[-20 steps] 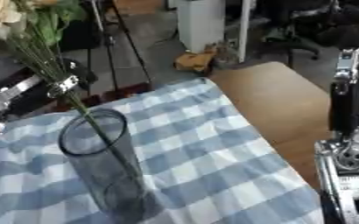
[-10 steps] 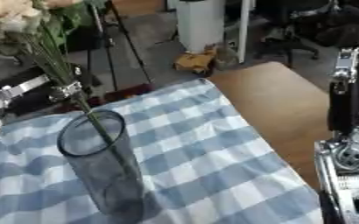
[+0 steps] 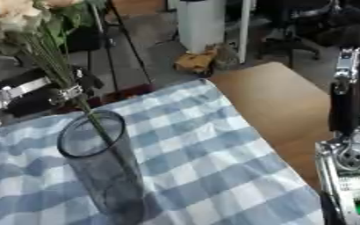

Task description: Arrange flowers into the vase.

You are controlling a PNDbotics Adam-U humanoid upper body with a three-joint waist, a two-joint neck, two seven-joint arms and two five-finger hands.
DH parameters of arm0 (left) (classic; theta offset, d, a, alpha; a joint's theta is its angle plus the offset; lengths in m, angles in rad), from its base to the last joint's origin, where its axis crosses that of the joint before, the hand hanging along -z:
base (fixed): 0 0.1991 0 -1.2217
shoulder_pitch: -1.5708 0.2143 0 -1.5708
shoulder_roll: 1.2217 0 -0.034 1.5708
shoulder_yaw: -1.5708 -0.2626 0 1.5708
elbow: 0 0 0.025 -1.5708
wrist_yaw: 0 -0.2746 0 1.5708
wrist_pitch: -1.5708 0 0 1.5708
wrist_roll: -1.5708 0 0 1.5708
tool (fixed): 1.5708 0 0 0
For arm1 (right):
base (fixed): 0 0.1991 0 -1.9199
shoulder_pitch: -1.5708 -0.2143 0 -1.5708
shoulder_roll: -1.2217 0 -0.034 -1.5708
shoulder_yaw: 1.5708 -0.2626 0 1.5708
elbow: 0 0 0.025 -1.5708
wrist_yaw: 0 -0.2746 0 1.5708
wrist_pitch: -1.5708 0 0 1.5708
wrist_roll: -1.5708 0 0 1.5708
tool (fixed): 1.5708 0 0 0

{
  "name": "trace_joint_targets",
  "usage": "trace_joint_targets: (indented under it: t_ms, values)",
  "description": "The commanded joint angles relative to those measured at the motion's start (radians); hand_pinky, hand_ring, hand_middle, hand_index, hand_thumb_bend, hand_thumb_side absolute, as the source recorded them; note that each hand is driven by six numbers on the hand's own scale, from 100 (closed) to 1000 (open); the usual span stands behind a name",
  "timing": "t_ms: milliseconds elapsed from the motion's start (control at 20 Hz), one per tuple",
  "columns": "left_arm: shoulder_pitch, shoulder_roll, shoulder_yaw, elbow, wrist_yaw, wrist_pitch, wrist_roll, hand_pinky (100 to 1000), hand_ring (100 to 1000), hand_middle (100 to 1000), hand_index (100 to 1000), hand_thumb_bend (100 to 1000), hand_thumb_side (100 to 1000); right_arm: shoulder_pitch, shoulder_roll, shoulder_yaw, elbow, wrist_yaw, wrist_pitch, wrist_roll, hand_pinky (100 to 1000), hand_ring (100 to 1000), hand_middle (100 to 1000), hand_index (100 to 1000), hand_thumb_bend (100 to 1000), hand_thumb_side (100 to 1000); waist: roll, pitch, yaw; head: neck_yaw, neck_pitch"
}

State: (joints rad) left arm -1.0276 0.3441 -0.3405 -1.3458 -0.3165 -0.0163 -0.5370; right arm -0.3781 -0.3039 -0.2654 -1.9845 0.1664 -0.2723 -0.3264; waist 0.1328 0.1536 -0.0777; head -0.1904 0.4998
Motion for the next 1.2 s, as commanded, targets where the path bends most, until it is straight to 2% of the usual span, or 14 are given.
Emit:
trace_joint_targets:
  t_ms: [50,300,600,1200]
  values:
    - [-0.018,0.031,0.013,-0.020,0.013,0.002,-0.020,428,759,771,867,100,1000,-0.009,-0.014,-0.007,-0.016,0.013,0.001,-0.002,828,842,523,810,100,777,-0.008,-0.018,0.001,0.003,-0.010]
    - [-0.014,0.034,0.016,-0.018,0.039,0.005,-0.061,462,779,787,900,105,1000,-0.010,-0.014,-0.006,-0.016,0.012,0.001,-0.003,828,842,523,810,100,780,-0.009,-0.018,0.002,0.004,-0.010]
    - [-0.011,0.038,0.017,-0.018,0.049,0.000,-0.109,512,810,816,995,212,1000,-0.010,-0.014,-0.006,-0.016,0.011,0.002,-0.003,828,843,523,810,100,786,-0.008,-0.018,0.003,0.005,-0.007]
    - [0.004,0.053,0.024,-0.015,0.115,-0.010,-0.193,567,846,854,1000,323,1000,-0.011,-0.012,-0.006,-0.016,0.009,0.007,-0.009,828,843,523,810,100,789,-0.006,-0.023,0.007,0.001,-0.012]
